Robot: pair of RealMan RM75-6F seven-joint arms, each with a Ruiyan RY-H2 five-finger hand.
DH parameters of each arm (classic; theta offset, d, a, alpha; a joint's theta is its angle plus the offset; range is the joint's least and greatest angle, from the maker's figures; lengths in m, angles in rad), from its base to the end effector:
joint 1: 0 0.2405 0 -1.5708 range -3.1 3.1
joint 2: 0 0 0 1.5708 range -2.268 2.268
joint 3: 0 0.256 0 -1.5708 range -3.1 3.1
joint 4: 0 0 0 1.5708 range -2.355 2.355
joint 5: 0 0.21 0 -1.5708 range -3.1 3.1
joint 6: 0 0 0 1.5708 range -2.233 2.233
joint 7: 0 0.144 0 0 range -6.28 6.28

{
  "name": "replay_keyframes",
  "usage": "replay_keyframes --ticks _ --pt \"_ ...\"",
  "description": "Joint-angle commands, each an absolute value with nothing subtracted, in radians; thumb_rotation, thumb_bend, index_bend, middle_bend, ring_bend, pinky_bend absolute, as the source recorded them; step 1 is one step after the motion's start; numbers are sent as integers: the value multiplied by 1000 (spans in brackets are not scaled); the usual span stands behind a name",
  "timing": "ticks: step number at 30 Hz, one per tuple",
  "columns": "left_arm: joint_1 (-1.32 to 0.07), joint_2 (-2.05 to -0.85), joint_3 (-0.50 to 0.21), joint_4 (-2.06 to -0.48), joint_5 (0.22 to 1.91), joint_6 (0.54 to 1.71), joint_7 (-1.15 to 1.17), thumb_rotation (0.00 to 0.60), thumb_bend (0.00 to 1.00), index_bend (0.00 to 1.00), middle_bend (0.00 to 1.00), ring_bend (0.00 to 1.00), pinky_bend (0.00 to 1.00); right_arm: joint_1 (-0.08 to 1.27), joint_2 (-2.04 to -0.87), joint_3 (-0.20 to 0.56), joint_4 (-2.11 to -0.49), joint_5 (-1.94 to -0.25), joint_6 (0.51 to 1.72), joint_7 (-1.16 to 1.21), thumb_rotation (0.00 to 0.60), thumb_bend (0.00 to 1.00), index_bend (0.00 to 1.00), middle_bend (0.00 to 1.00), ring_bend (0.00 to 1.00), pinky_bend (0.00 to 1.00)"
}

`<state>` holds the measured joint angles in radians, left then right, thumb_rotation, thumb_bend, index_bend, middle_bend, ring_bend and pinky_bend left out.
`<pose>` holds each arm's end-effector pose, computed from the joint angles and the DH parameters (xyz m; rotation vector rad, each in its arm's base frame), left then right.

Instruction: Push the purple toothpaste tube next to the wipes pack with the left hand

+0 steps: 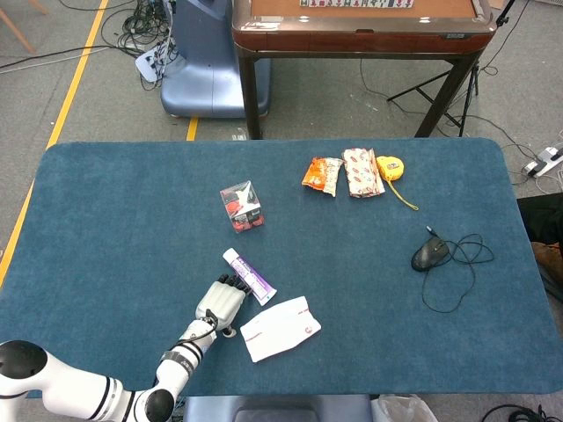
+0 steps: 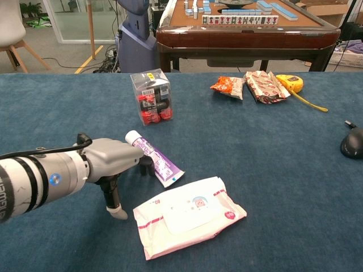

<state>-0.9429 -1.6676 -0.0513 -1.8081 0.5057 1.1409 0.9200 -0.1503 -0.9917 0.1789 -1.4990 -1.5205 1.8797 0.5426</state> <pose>-0.0982 0.2683 -0.0733 -2.0774 -0.9942 -0.4956 -0.3268 -0.1166 0.2752 1.0033 -0.7545 1.3290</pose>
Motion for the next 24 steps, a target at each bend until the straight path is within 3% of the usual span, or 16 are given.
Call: replay_keyframes --ticks 1,13,24 --pt "-936 -1659 -45 -1822 509 1162 918 600 0 56 85 19 86 -146 -991 175 -1500 -1530 1874 528 600 0 298 426 304 363" --pt "-878 -1485 -5 -2017 564 1299 914 600 0 61 85 19 86 -131 -996 168 -1518 -1545 1852 473 600 0 298 426 304 363" --pt "-734 -1278 128 -2157 760 1469 864 600 0 70 85 20 86 -102 -1011 151 -1544 -1570 1809 366 600 0 298 426 304 363"
